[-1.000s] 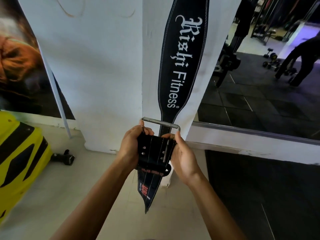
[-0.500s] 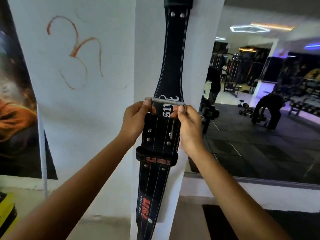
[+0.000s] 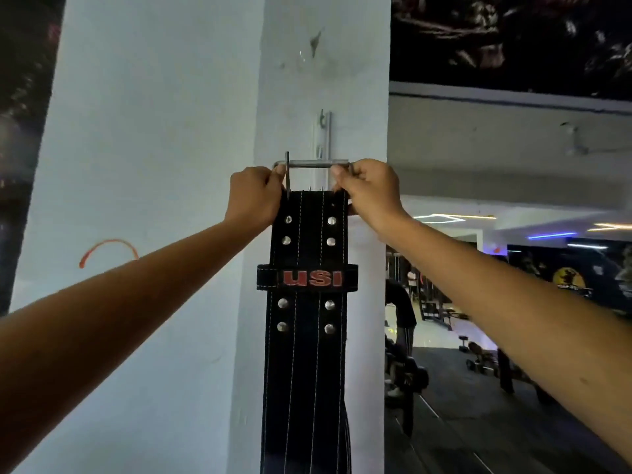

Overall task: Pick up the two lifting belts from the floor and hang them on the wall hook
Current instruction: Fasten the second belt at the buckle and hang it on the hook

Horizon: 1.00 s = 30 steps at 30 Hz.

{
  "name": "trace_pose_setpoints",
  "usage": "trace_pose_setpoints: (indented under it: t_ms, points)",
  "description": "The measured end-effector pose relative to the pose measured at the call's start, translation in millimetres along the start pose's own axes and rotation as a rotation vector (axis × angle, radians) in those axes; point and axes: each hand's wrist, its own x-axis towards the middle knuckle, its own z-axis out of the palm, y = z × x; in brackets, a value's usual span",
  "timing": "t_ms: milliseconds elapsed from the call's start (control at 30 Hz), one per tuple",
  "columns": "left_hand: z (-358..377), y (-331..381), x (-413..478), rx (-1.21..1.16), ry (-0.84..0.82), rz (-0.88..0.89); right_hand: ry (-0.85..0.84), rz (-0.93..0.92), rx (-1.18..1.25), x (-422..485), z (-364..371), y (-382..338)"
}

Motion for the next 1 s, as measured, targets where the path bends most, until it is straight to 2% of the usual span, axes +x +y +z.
trace_pose_setpoints:
  t_ms: [200, 300, 467, 600, 700, 833, 900, 1000]
  points:
    - [23, 10, 81, -0.012, -0.009, -0.138, 0.123, 0.082, -0.049, 78, 11, 5]
    - [38, 10, 93, 0.017, -0.05, -0.2, 0.164, 0.095, -0.126, 95, 16, 20]
    - [60, -9, 94, -0.031, -0.095, -0.288, 0.174, 0.069, -0.108, 99, 27, 44]
    - [73, -26, 86, -0.033, -0.027, -0.237, 0.168, 0.074, -0.108, 96, 32, 56]
    - [71, -29, 78, -0.07, -0.013, -0.246, 0.186, -0.002, -0.23, 82, 30, 62]
    - [63, -31, 51, 0.073, -0.026, -0.18, 0.11, -0.079, -0.342, 47, 28, 67]
    - [56, -34, 34, 0.142, -0.071, -0.132, 0.041, -0.038, -0.275, 26, 25, 63]
    - [45, -35, 4, -0.004, -0.147, -0.068, -0.016, 0.077, -0.027, -15, 25, 61]
